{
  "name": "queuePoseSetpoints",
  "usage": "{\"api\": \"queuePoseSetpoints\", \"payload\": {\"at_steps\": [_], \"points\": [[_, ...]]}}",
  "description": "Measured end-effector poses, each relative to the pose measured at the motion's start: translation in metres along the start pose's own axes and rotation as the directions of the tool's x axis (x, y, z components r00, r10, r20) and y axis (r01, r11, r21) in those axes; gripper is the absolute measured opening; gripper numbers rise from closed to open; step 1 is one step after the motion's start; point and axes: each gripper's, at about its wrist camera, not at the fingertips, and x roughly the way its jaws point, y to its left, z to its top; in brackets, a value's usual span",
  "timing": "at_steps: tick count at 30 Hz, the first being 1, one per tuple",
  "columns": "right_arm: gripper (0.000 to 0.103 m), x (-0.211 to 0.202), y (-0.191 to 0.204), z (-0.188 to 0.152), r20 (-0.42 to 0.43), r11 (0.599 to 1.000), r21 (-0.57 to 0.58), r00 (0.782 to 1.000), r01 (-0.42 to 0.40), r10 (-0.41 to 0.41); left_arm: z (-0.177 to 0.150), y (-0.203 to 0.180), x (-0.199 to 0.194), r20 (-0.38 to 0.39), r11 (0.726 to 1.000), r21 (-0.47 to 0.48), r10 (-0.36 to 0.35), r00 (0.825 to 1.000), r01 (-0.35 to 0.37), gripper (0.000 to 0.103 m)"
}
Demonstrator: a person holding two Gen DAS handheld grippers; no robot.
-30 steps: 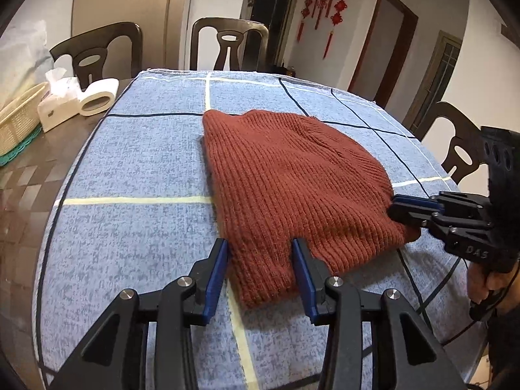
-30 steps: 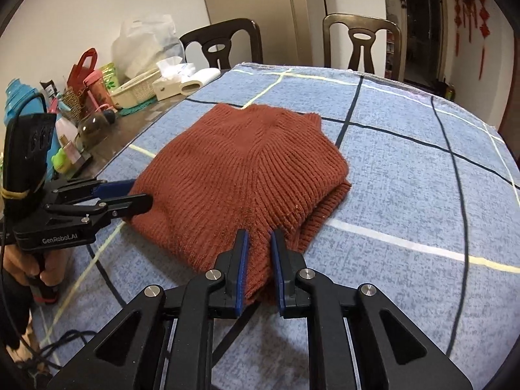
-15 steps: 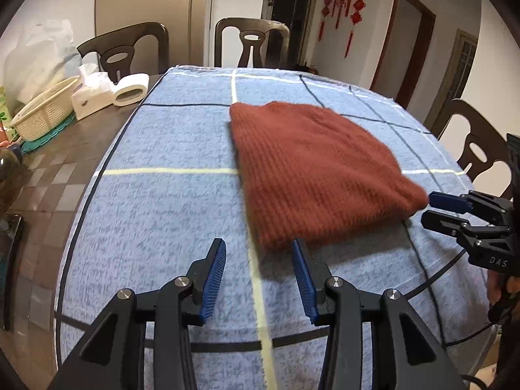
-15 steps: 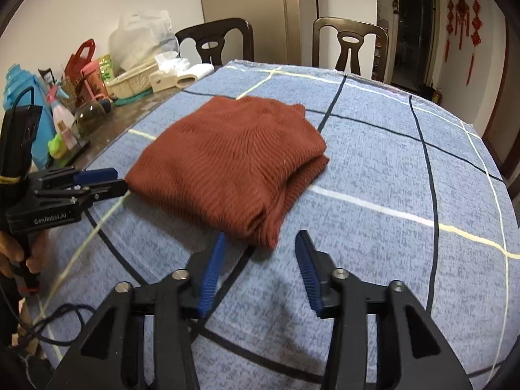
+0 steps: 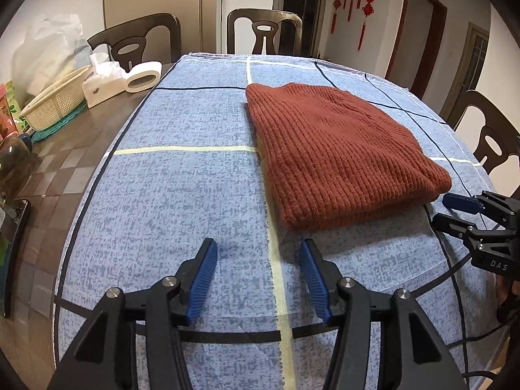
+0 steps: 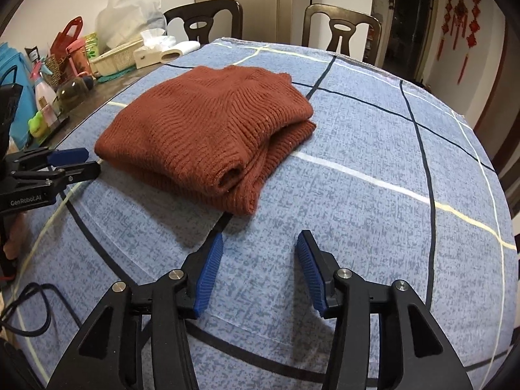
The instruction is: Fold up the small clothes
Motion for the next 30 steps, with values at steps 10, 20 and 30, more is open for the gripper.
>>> {"api": "queuePoseSetpoints", "payload": {"at_steps": [10, 20, 30], "points": [[0.052, -0.0002, -0.0011, -0.0004, 0.001, 1.0, 0.001, 1.0, -0.007, 0.007, -0.002, -0.0087, 0.0008, -0.007, 0.999, 0.031, 0.021, 1.0, -0.021, 0.065], [0.053, -0.0003, -0.001, -0.0002, 0.0, 1.0, 0.001, 1.0, -0.008, 0.008, -0.0012, -0.0087, 0.002, -0.01, 0.999, 0.039, 0.025, 1.0, -0.024, 0.068], [0.053, 0.0, -0.0002, -0.0004, 0.001, 1.0, 0.001, 1.0, -0.007, 0.007, -0.0011, -0.009, 0.002, -0.01, 0.999, 0.039, 0.024, 1.0, -0.024, 0.069]]}}
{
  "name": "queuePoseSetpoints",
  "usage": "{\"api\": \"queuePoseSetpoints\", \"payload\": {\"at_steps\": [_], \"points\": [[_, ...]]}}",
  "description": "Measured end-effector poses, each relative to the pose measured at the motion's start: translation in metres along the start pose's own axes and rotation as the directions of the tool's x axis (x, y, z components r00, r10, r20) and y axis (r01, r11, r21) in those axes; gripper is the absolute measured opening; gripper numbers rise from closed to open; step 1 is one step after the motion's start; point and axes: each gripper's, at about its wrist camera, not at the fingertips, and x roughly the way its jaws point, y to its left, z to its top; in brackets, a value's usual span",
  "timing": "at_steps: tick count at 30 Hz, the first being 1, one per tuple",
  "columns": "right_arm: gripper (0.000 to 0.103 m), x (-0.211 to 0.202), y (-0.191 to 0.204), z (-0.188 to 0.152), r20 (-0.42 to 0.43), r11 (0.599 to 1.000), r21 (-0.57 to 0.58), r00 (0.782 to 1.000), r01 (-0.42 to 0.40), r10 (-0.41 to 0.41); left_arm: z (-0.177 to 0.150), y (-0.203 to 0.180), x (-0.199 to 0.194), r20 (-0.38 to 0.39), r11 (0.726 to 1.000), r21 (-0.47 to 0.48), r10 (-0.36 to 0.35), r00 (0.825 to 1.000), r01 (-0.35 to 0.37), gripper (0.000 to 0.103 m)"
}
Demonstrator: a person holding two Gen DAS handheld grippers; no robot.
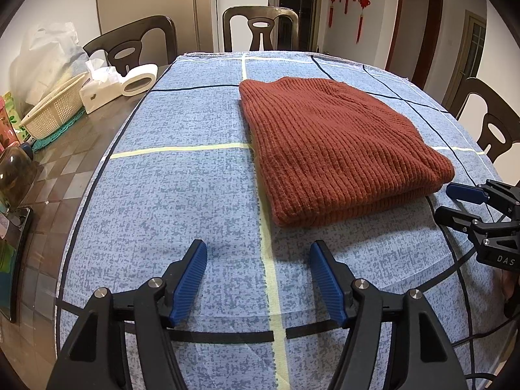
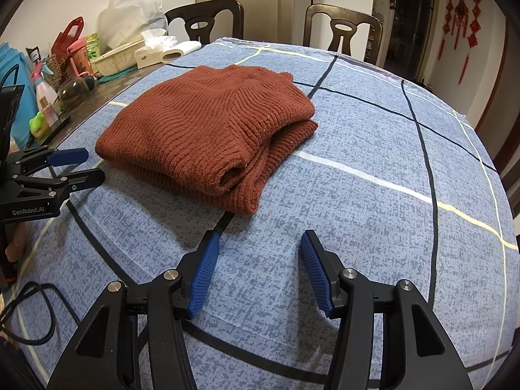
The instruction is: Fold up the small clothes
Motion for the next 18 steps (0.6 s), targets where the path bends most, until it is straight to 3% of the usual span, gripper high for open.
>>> {"api": "queuePoseSetpoints", "payload": {"at_steps": [18], "points": [[0.054, 0.0003, 0.0, 0.0001, 0.0, 1.0, 0.0, 1.0, -0.001, 0.001, 0.0001, 0.0001, -0.0001, 0.0, 1.0, -0.002, 0.003, 1.0, -0.003, 0.069]]}}
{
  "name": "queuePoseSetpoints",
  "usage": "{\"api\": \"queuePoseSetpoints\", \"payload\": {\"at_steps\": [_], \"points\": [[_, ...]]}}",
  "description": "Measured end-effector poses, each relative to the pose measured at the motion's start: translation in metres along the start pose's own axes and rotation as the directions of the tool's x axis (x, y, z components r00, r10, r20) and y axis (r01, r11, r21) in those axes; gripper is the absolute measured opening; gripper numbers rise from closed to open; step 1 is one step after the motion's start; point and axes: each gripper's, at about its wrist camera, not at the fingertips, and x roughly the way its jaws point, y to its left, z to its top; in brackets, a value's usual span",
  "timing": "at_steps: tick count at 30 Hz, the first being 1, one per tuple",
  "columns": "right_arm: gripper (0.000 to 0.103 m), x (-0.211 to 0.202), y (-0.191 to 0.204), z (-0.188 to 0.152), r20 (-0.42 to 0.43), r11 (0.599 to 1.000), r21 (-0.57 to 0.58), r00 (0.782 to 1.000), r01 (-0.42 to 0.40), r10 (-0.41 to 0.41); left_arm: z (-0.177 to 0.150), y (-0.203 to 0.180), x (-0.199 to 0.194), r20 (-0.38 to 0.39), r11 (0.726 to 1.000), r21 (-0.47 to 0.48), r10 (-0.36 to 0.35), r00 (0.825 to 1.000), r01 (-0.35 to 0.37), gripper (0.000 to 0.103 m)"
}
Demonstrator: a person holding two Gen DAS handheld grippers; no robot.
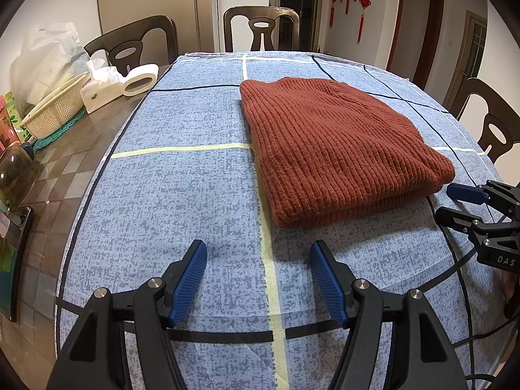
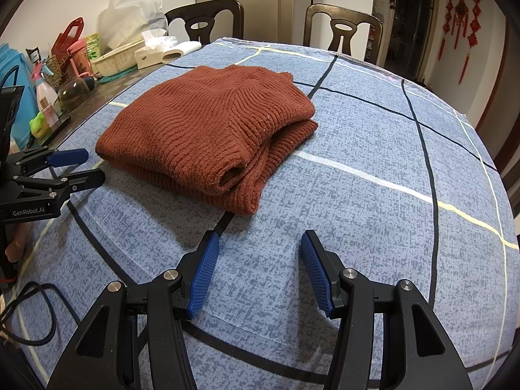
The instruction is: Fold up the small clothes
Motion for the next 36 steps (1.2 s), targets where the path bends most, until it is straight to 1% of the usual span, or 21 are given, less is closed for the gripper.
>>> {"api": "queuePoseSetpoints", "payload": {"at_steps": [8, 36], "points": [[0.054, -0.0001, 0.0, -0.0001, 0.0, 1.0, 0.0, 1.0, -0.001, 0.001, 0.0001, -0.0004, 0.0, 0.0, 1.0, 0.0, 0.0, 1.0, 0.0, 0.071], [0.054, -0.0001, 0.0, 0.0, 0.0, 1.0, 0.001, 1.0, -0.001, 0.001, 0.0001, -0.0007, 0.0, 0.0, 1.0, 0.001, 0.0, 1.0, 0.0, 0.071]]}}
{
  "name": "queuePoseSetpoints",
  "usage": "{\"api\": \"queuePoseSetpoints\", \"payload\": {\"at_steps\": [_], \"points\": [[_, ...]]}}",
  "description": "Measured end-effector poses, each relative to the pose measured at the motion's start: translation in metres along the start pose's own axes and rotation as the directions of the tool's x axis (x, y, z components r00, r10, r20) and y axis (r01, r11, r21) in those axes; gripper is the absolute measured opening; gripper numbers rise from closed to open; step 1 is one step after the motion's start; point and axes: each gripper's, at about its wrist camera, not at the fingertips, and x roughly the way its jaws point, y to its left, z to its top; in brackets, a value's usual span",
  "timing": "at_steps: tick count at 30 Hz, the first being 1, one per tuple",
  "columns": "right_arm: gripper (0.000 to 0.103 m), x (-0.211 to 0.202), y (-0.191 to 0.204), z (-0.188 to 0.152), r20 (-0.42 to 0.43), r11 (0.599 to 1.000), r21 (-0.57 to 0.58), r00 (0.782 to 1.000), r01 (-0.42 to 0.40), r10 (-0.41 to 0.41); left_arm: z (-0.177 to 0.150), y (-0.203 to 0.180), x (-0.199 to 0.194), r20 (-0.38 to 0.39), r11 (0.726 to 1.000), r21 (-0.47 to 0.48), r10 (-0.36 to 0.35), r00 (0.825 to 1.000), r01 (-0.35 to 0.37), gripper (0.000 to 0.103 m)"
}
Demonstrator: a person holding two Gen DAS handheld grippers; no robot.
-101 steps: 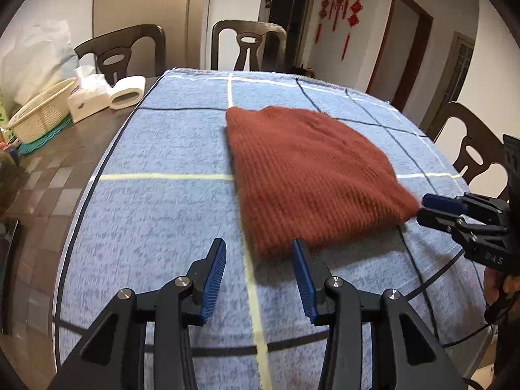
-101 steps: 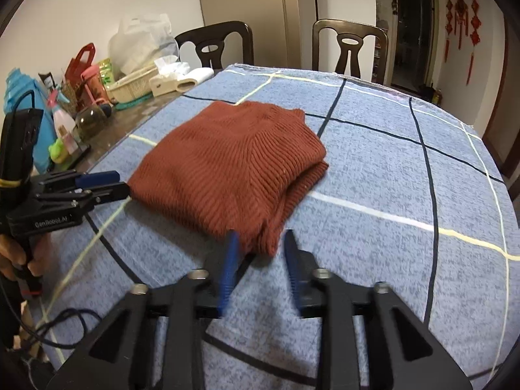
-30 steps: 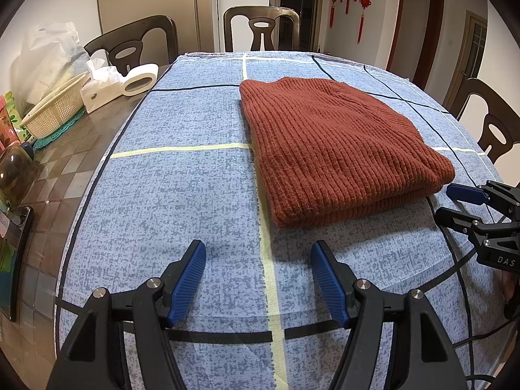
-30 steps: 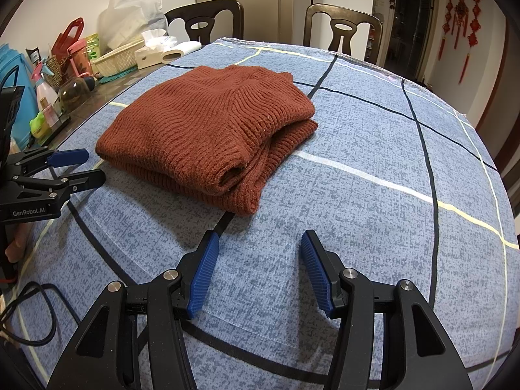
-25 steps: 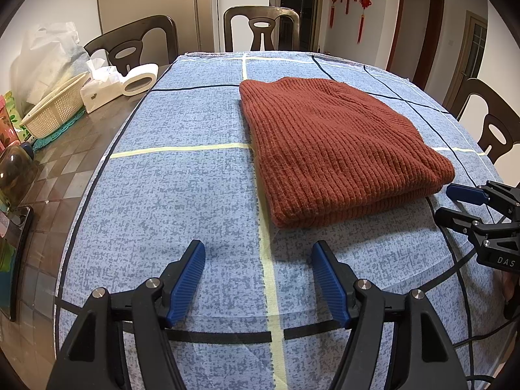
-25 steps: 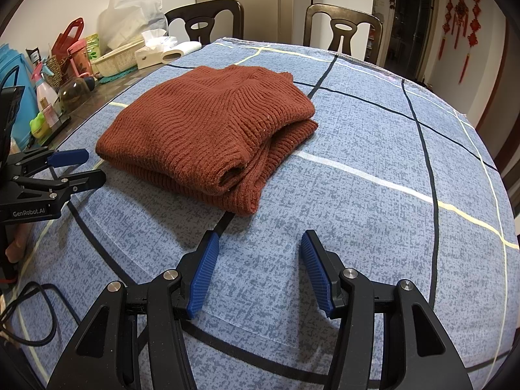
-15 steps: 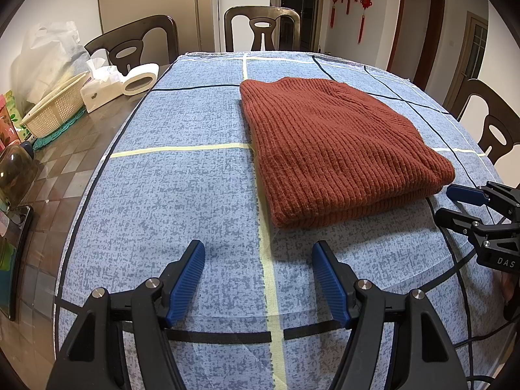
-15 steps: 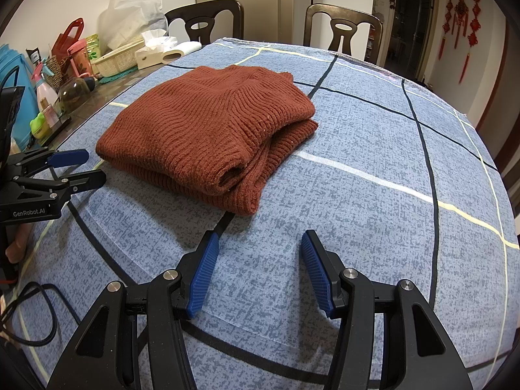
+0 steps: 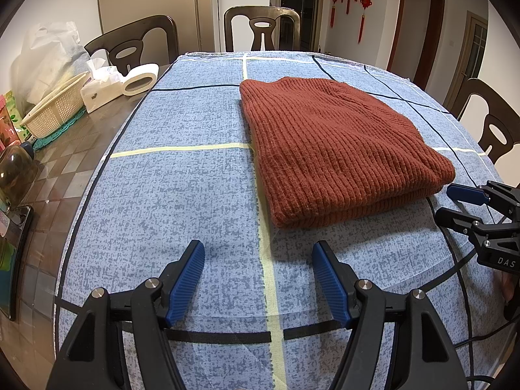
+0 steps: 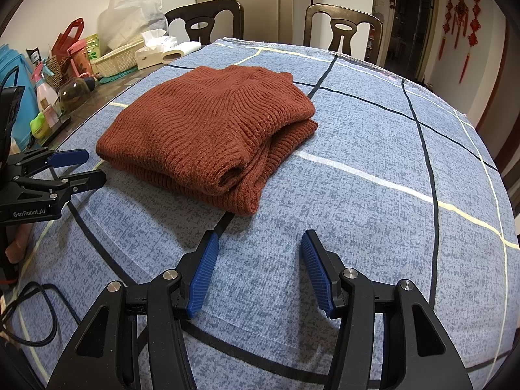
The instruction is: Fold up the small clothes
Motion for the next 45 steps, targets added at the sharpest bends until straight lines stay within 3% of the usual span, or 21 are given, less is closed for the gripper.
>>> {"api": "queuePoseSetpoints", "payload": {"at_steps": [45], "points": [[0.054, -0.0001, -0.0001, 0.0, 0.0, 1.0, 0.0, 1.0, 0.0, 0.0, 0.0002, -0.0013, -0.0002, -0.001, 1.0, 0.001, 0.001, 1.0, -0.001, 0.073]]}}
